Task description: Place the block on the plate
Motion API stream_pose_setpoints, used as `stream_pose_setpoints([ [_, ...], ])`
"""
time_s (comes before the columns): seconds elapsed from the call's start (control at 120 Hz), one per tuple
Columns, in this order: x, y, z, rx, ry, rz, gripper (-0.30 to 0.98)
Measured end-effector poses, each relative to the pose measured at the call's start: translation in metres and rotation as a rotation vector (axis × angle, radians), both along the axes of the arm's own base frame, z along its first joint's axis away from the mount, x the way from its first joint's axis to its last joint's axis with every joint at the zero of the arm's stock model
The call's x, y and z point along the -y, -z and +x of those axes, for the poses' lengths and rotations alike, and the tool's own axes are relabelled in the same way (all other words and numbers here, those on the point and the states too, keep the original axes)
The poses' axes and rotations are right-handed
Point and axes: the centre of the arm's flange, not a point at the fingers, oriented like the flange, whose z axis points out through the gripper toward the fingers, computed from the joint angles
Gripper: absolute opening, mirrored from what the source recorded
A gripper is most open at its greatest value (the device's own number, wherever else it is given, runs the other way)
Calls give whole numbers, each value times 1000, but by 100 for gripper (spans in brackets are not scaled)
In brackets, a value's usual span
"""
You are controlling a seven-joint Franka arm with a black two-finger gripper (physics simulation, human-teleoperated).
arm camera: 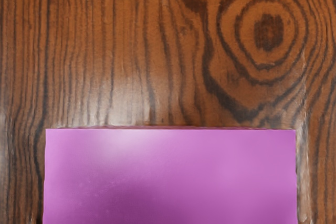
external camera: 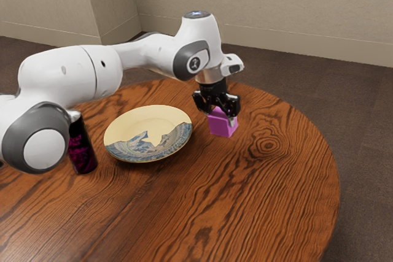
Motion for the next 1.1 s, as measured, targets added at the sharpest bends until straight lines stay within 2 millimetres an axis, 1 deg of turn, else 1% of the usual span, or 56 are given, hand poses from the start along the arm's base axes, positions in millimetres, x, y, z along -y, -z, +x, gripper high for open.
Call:
stream_pose_setpoints([
  [0.075, -15, -14, -9, 1, -17, 10, 38],
  [0.167, -39, -32, -19, 5, -47, 20, 38],
  [0.225, -57, -38, -23, 4, -71, 26, 38],
  [0.308, -83, -43, -28, -2, -105, 39, 38],
  [0.492, -139, -43, -39, -19, -180, 83, 38],
  [0.575, -161, -45, -47, -26, -210, 95, 38],
  [0.708, -191, -36, -55, -49, -251, 107, 38],
  [0.808, -211, -24, -61, -67, -278, 110, 38],
  [0.892, -218, -12, -60, -78, -287, 111, 38],
  [1.1, -223, 35, -53, -124, -293, 109, 38],
])
